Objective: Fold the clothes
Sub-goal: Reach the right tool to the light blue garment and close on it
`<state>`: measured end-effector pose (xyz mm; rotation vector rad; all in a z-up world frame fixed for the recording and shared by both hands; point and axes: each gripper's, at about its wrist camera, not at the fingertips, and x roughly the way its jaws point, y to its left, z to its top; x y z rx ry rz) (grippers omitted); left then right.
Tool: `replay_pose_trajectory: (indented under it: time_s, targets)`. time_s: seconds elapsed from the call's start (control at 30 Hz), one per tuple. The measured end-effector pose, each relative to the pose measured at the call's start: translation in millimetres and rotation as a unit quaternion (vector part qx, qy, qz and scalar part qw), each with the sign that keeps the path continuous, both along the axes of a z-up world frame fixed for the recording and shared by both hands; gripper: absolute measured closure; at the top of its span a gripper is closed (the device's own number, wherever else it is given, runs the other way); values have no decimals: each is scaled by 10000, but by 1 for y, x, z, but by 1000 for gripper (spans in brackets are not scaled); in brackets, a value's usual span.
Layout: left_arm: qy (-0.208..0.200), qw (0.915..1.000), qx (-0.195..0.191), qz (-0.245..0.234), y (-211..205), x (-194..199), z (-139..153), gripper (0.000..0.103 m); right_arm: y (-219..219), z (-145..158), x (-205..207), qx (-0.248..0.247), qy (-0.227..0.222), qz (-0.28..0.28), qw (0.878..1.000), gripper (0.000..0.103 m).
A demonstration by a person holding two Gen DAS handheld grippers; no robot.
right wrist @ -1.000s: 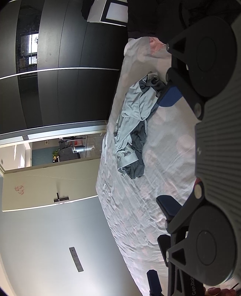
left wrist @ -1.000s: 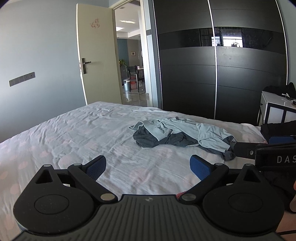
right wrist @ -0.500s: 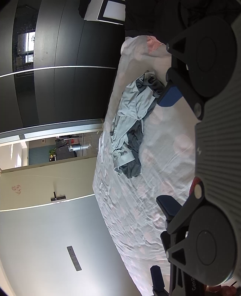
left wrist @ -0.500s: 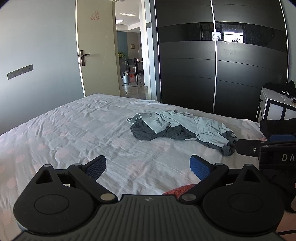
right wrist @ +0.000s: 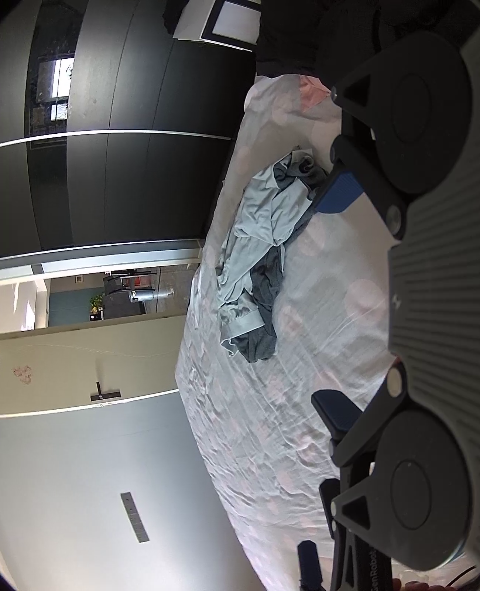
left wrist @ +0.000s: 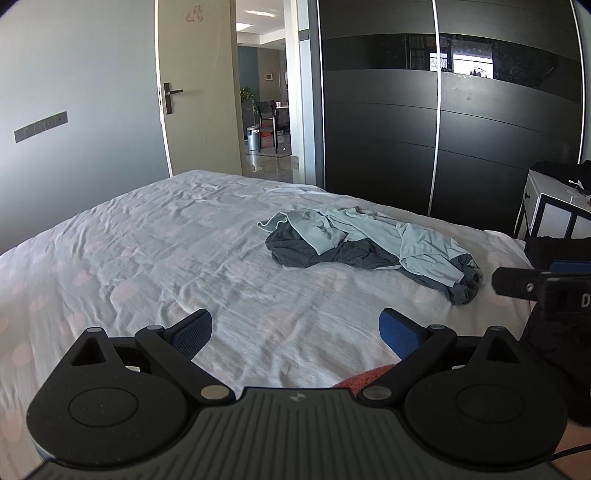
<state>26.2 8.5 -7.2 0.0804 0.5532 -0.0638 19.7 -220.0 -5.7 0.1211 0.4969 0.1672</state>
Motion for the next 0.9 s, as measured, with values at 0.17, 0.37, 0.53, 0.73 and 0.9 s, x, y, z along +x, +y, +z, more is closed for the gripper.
replay_pose_trajectory:
  time_s: [0.17, 0.37, 0.53, 0.73, 0.9]
  targets:
    - [154, 9998, -82, 106, 18, 17, 0, 0, -17, -5, 25, 367, 165, -79, 9992, 1]
    - [411, 9987, -62, 286, 42, 44, -8, 0, -34, -10, 84, 348, 612, 56, 9975, 1]
    - [656, 9970, -42, 403, 63, 70, -24, 0, -50, -19, 147, -86, 804, 16, 9967, 3]
    - [978, 9929, -50, 675, 90, 103, -51, 0, -67, -45, 236, -267, 1079, -85, 9938, 14]
    - [1258, 9881, -113, 882, 109, 126, -75, 0, -70, -75, 306, -419, 1174, -224, 9919, 14]
